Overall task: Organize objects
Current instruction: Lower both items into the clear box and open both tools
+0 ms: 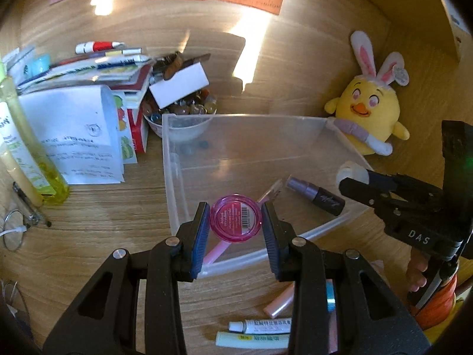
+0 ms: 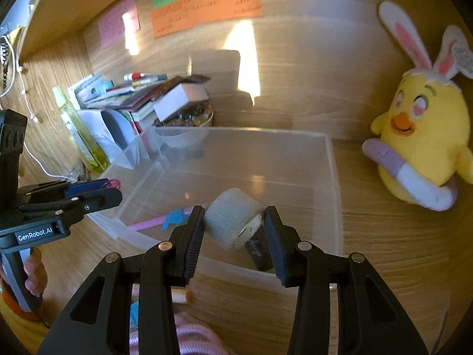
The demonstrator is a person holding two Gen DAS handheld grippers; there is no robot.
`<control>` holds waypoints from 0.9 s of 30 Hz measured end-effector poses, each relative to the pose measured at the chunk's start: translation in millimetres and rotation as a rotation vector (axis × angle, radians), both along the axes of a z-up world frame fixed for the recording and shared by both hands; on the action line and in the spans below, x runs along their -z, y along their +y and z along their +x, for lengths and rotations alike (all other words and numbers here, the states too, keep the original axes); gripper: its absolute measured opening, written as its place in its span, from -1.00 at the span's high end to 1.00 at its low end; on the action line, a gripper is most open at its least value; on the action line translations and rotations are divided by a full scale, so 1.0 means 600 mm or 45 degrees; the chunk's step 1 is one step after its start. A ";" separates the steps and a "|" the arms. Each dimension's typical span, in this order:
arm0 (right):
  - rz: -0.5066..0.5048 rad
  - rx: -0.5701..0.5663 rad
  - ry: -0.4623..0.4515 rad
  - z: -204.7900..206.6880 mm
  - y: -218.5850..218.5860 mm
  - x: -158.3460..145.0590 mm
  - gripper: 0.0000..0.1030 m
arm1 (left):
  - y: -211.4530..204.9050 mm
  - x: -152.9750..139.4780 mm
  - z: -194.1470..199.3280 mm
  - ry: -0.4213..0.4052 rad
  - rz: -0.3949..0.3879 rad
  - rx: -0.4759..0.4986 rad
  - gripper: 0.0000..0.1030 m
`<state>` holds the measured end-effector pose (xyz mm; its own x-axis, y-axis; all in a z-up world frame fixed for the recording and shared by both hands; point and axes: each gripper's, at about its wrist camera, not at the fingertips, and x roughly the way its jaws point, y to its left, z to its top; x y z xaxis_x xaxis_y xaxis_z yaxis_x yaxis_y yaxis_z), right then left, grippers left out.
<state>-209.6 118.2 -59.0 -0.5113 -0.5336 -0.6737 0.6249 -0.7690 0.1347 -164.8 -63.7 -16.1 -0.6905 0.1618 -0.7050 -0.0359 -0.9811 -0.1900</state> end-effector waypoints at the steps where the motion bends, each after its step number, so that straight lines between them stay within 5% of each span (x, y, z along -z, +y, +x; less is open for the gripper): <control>1: 0.001 -0.001 -0.013 -0.003 -0.001 0.003 0.27 | 0.001 0.002 -0.002 -0.001 -0.004 0.002 0.32; 10: 0.030 0.003 -0.040 -0.008 -0.007 0.013 0.25 | 0.009 0.005 -0.007 0.010 -0.057 0.001 0.29; 14: 0.032 -0.002 -0.040 -0.003 -0.005 0.008 0.12 | 0.010 0.001 0.002 0.018 -0.045 0.002 0.06; 18: 0.025 -0.001 -0.006 0.010 0.002 -0.002 -0.09 | 0.020 -0.011 0.016 0.064 -0.094 -0.023 -0.39; 27: -0.022 0.024 0.034 0.048 0.041 -0.026 -0.28 | 0.026 -0.026 0.052 0.086 -0.089 -0.045 -0.78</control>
<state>-180.7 142.5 -43.1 -0.5389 -0.5352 -0.6505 0.6139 -0.7783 0.1319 -133.4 -48.3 -0.6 -0.7412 0.0887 -0.6654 -0.0116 -0.9928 -0.1194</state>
